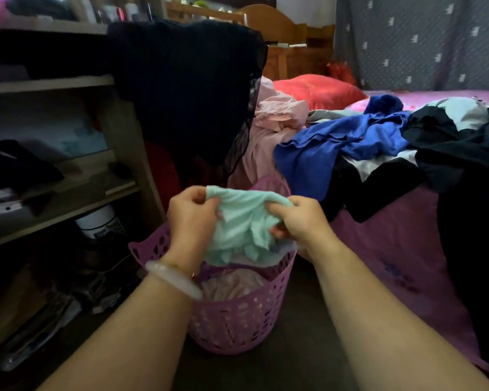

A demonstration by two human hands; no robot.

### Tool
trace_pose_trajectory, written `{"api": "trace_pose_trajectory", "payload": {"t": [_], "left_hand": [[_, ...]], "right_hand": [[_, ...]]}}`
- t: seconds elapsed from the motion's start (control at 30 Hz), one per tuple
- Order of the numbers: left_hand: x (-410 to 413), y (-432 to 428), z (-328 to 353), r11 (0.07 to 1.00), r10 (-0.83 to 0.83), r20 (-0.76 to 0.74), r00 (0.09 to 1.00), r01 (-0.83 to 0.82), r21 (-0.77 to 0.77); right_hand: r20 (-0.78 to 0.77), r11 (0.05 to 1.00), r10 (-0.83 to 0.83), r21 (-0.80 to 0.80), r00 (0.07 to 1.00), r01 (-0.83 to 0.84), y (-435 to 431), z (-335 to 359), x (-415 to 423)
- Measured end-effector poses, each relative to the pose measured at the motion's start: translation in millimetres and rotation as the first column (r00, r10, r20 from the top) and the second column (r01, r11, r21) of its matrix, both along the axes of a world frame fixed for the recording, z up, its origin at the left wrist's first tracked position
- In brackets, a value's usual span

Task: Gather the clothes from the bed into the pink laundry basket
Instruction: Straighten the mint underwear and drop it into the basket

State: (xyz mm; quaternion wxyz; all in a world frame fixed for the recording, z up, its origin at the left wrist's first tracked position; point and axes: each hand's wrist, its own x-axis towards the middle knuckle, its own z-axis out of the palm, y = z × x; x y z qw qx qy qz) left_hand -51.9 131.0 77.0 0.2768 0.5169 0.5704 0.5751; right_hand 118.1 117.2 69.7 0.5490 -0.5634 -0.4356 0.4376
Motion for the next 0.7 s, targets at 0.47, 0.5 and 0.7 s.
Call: {"api": "trace_pose_trajectory", "payload": {"t": [0.47, 0.5, 0.7], "left_hand": [[72, -23, -42, 0.873, -0.243, 0.218, 0.945, 0.311, -0.375], [84, -30, -45, 0.864, -0.261, 0.238, 0.936, 0.336, -0.374], [165, -80, -87, 0.741, -0.409, 0.268, 0.872, 0.489, -0.460]], "right_hand": [[-0.222, 0.941, -0.309, -0.214, 0.925, 0.263, -37, -73, 113], [-0.189, 0.936, -0.316, -0.224, 0.930, 0.272, -47, -77, 127], [0.340, 0.752, -0.161, -0.566, 0.927, 0.339, -128, -153, 233]]}}
